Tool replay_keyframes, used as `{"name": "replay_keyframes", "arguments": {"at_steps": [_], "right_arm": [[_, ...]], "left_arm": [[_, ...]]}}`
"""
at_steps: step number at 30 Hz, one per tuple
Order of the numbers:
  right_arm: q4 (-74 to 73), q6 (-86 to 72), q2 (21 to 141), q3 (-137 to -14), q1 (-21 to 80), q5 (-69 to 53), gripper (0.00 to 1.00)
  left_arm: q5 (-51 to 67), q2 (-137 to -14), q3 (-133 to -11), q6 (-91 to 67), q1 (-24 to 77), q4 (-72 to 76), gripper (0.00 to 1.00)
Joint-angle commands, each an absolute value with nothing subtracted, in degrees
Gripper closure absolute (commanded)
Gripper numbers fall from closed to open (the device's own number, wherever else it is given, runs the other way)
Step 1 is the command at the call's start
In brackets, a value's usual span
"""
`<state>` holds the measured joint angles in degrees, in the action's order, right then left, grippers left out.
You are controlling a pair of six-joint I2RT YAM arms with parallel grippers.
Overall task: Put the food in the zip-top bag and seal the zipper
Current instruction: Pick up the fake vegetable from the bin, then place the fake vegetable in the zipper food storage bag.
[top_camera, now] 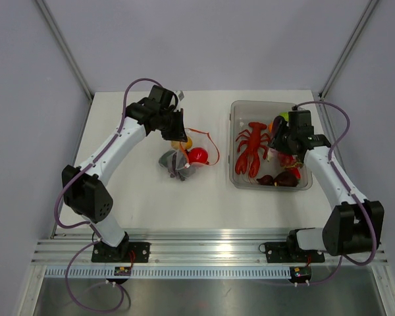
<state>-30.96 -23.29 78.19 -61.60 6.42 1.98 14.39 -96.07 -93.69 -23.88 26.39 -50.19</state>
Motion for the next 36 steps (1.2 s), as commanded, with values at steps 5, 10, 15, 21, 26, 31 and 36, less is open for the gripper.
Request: {"name": "replay_keyframes", "arguments": {"at_steps": [5,10,15,21,26,31,36], "right_arm": [[-34.19,-22.41,70.49,-68.28,11.86,-10.70,0.82],[-36.48,-21.10,71.46,-73.29,22.38,-17.40,0.81],[-32.88,-20.13,73.03,-74.35,28.03,-27.49,0.81],[-30.41,-24.85,74.88,-74.27,28.39,-36.99,0.81],[-22.95,-35.05,75.76,-68.30,28.39,-47.63,0.84],[-20.92,-41.48,77.25,-66.62,28.39,-50.71,0.81],[-19.60,-46.75,79.62,-66.88,28.39,-52.73,0.81]], "left_arm": [[16.70,-93.69,-94.83,-24.17,26.63,-47.55,1.00],[17.49,-93.60,-95.19,-23.64,26.63,-47.81,1.00],[17.40,-93.43,-94.92,-23.64,26.63,-47.99,1.00],[16.09,-92.46,-94.49,-22.24,26.54,-48.08,1.00],[16.08,-91.50,-93.43,-21.01,26.46,-46.94,1.00],[18.01,-89.30,-90.53,-19.08,26.46,-42.99,1.00],[19.77,-86.49,-86.84,-16.97,26.46,-38.23,1.00]]}}
